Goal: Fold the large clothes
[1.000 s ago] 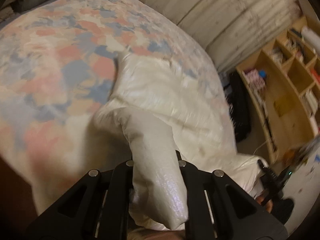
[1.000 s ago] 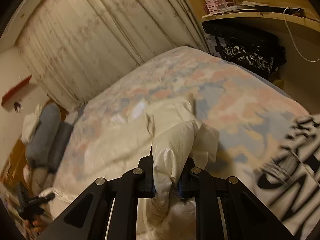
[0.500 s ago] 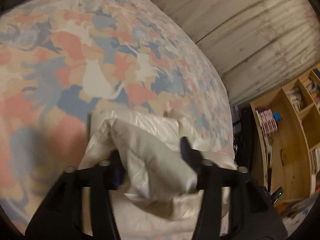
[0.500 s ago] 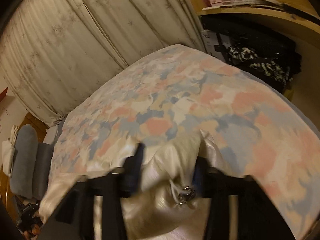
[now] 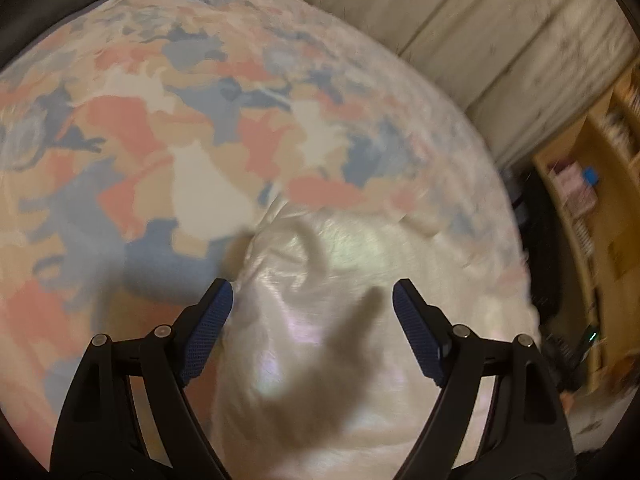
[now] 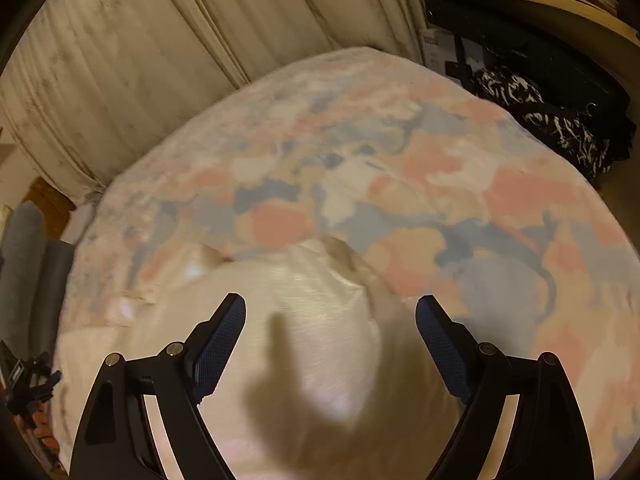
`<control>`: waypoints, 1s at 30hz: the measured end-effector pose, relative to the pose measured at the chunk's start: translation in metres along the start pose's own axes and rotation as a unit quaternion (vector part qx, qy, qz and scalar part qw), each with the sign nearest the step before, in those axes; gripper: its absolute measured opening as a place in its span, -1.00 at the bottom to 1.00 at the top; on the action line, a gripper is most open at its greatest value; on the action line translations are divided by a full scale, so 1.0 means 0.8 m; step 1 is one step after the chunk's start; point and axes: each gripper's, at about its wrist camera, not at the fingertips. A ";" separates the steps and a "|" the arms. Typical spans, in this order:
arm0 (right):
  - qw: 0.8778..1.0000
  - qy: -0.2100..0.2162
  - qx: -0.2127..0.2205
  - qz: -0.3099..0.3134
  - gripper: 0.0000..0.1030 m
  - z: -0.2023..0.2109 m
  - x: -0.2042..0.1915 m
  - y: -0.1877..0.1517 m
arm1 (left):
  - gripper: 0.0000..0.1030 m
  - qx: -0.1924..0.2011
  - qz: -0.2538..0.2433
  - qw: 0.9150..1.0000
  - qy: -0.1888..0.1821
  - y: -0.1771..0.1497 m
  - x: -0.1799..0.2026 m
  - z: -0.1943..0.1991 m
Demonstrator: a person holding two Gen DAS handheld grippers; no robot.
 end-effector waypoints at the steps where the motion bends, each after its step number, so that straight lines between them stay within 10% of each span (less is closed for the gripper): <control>1: 1.000 0.009 -0.014 -0.002 0.71 -0.016 0.003 0.000 | 0.56 -0.005 -0.008 1.000 0.004 -0.003 -0.002 -0.005; 5: 0.999 0.025 -0.034 -0.011 0.57 -0.057 0.009 -0.007 | 0.21 -0.004 -0.029 0.999 0.027 -0.009 0.004 -0.036; 7: 0.999 0.023 -0.030 0.008 -0.14 -0.063 0.002 -0.006 | -0.53 0.012 -0.046 0.997 0.053 -0.015 0.016 -0.039; 8: 0.999 0.015 -0.024 0.022 -0.53 -0.061 -0.003 -0.004 | -0.61 0.031 -0.056 0.996 0.068 -0.017 0.024 -0.037; 10: 0.999 -0.009 0.011 0.038 -0.68 -0.044 -0.012 0.002 | -0.72 0.067 -0.068 0.992 0.078 -0.023 0.039 -0.028; 18: 0.993 -0.112 -0.003 0.021 -0.70 -0.094 -0.004 -0.007 | -0.69 0.108 -0.090 0.973 0.181 -0.044 0.051 -0.083; 27: 0.992 -0.128 -0.012 0.019 -0.70 -0.116 0.001 -0.021 | -0.61 0.120 -0.099 0.969 0.194 -0.053 0.051 -0.103; 30: 0.991 -0.133 -0.021 0.014 -0.43 -0.099 -0.001 -0.014 | -0.49 0.119 -0.099 0.968 0.197 -0.050 0.052 -0.090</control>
Point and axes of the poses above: each gripper's, at about its wrist camera, not at the fingertips, and z roughly against the way its jaws point, x to its right, y to its top, and after that the axes turned 14 degrees about z, right-handed
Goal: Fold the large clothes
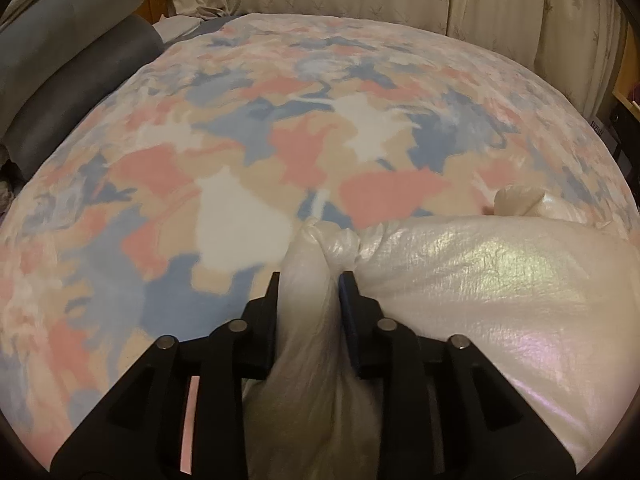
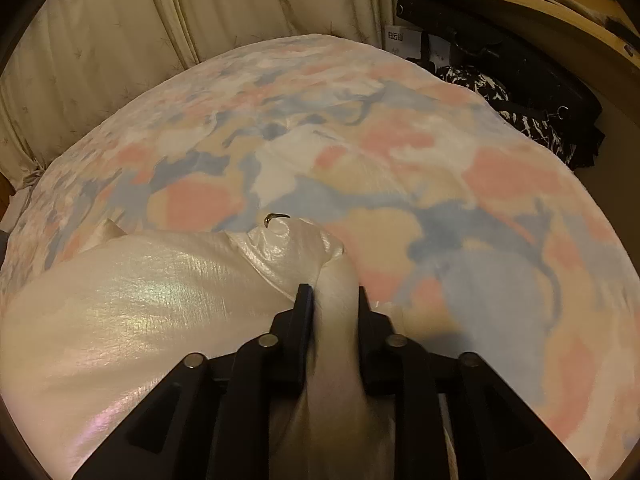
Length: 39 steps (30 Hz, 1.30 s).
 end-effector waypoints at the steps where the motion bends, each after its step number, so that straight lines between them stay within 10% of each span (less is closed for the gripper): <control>1: 1.000 -0.005 0.003 0.001 -0.24 0.011 0.000 0.003 | -0.48 0.002 -0.002 1.000 -0.002 0.003 -0.003 0.008; 14: 0.987 0.092 0.093 0.093 -0.16 0.143 -0.162 0.039 | -0.34 0.041 -0.036 0.993 -0.107 -0.012 0.087 0.124; 22: 0.976 0.105 0.078 0.174 -0.17 0.092 -0.305 0.026 | -0.34 0.037 -0.071 0.993 -0.088 -0.067 0.177 0.072; 39: 0.979 0.107 0.080 0.154 -0.16 -0.010 -0.315 -0.021 | -0.26 0.054 -0.069 0.993 -0.078 -0.095 0.177 -0.002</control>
Point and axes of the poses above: each gripper's, at about its wrist camera, not at the fingertips, and z roughly against the way its jaws point, x to its right, y to its top, and after that the axes turned 14 degrees about z, right-handed
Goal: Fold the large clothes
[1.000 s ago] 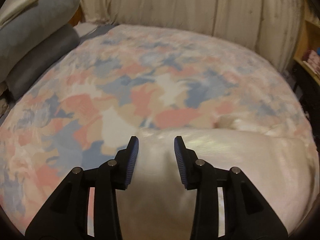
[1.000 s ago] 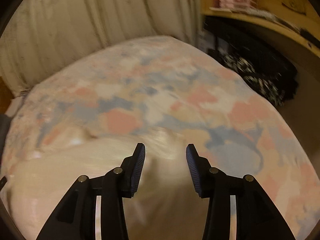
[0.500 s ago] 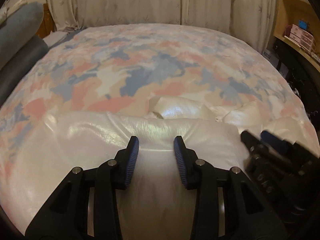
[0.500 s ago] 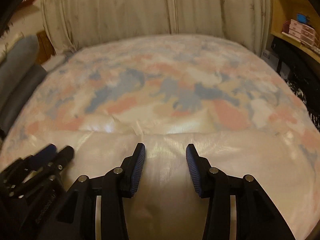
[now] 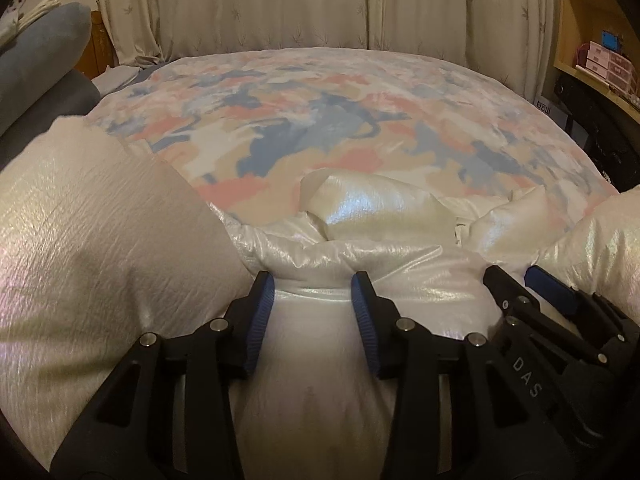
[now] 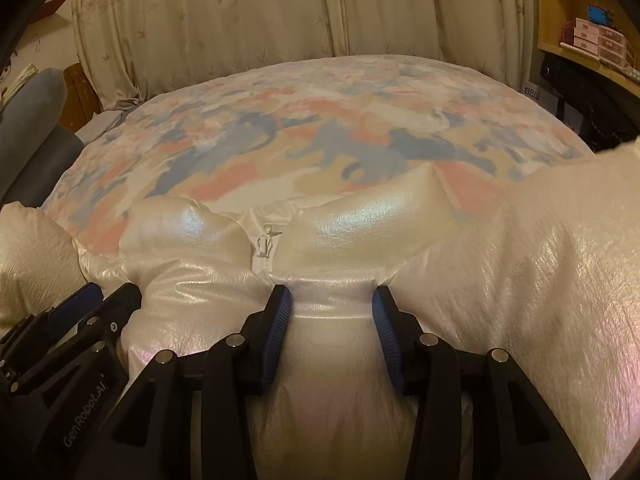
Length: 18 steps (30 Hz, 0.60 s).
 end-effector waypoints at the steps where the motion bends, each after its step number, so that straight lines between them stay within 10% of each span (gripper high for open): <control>1: 1.000 -0.001 0.000 0.001 -0.16 -0.001 0.000 0.000 | -0.26 0.000 0.001 1.000 0.000 -0.001 -0.001 -0.002; 18: 0.998 0.052 -0.018 0.020 -0.17 -0.005 0.036 0.020 | -0.32 -0.052 -0.013 0.998 -0.035 0.040 -0.037 -0.019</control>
Point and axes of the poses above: each gripper's, at about its wrist camera, not at the fingertips, and z roughly against the way its jaws point, x to its right, y to its top, and after that the axes turned 14 degrees about z, right-handed
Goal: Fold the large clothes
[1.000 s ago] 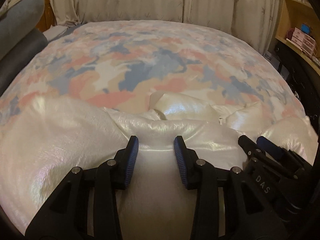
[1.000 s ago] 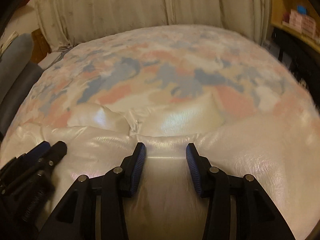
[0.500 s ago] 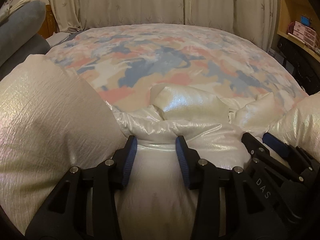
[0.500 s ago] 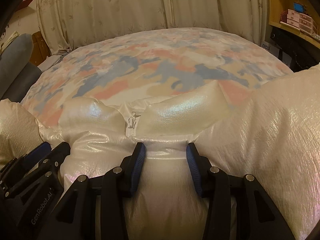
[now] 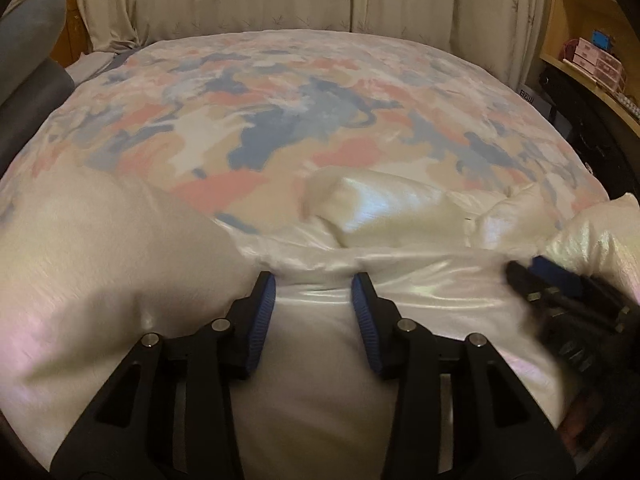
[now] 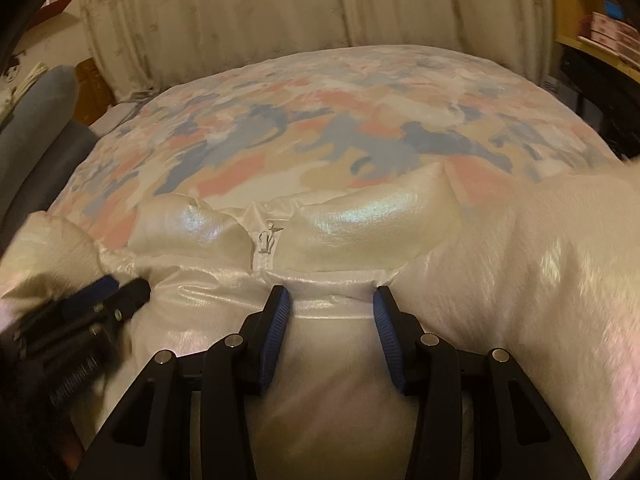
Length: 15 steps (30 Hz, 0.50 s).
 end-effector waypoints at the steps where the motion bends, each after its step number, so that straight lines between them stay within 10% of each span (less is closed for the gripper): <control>1: 1.000 -0.001 0.000 0.001 -0.17 0.004 0.005 0.001 | -0.40 -0.001 0.003 1.000 0.003 0.006 -0.008 0.001; 6: 1.000 -0.012 0.000 -0.024 -0.27 0.029 0.079 0.001 | -0.75 -0.015 0.015 1.000 0.018 0.031 -0.058 0.004; 15: 0.996 -0.061 -0.008 -0.065 -0.44 0.079 0.196 -0.025 | -0.75 -0.039 0.051 0.998 0.028 0.047 -0.125 0.025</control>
Point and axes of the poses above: each gripper's, at about its wrist camera, not at the fingertips, and z roughly against the way its jaws point, x to its right, y to its top, and after that the axes turned 14 degrees about z, right-handed
